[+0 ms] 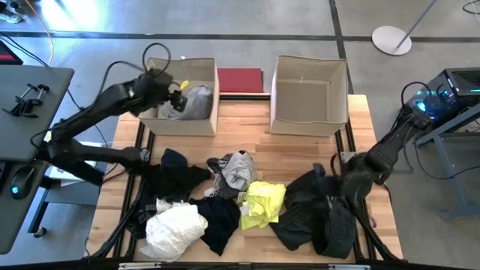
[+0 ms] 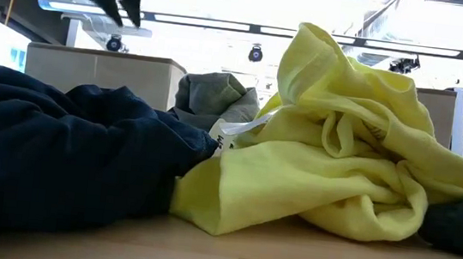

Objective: Sort clothes
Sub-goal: Put the black shorts into the brown right laundry organizer

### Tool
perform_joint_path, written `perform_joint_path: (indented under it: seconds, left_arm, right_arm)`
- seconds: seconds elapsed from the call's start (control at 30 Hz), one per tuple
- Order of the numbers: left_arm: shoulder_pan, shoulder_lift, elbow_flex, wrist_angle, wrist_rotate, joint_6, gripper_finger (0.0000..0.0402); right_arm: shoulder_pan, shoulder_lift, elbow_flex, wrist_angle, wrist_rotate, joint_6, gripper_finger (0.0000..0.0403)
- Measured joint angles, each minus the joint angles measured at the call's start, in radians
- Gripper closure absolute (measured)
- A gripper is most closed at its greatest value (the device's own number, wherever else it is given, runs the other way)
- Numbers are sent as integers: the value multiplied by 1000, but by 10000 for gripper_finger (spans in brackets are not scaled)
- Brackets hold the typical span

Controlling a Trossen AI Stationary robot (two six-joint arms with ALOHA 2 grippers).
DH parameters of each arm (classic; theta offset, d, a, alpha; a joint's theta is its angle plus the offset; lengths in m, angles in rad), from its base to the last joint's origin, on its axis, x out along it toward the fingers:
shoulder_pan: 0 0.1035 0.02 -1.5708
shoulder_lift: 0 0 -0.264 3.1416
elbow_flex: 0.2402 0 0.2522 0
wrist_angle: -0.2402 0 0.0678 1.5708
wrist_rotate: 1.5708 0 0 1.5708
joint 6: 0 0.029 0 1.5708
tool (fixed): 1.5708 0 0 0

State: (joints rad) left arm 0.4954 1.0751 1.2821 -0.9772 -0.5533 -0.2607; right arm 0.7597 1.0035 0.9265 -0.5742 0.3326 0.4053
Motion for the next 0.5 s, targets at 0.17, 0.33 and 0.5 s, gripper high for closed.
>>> perform_joint_path:
  seconds: [0.17,0.33,0.5]
  left_arm:
    - [-226,-65,-13,126,-3,1,149]
    - [-418,-76,-101,363,-22,73,149]
    - [-538,-53,-205,490,-46,72,149]
  right_arm:
    - [34,190,105,-246,-106,245,199]
    - [34,346,153,-412,-239,404,199]
    - [11,418,153,-517,-328,559,193]
